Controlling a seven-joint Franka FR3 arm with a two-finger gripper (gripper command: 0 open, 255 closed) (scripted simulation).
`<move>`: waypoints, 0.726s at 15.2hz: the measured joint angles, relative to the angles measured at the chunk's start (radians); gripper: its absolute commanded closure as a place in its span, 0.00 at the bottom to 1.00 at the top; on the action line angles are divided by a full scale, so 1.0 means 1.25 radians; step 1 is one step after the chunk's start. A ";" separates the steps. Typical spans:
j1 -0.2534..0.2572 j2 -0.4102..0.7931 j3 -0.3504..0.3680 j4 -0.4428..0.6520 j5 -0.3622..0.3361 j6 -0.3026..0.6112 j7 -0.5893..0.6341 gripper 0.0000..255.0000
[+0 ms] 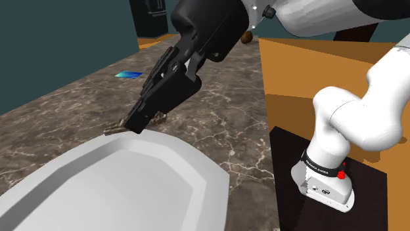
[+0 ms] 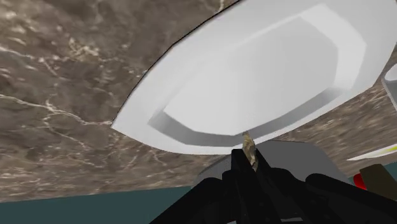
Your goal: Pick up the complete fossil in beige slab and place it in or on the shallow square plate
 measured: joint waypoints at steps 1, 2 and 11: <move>-0.006 0.024 0.021 0.014 -0.010 0.015 0.019 1.00; -0.015 0.045 0.036 0.038 -0.025 0.016 0.037 1.00; -0.061 0.171 0.147 0.107 -0.119 0.093 0.151 1.00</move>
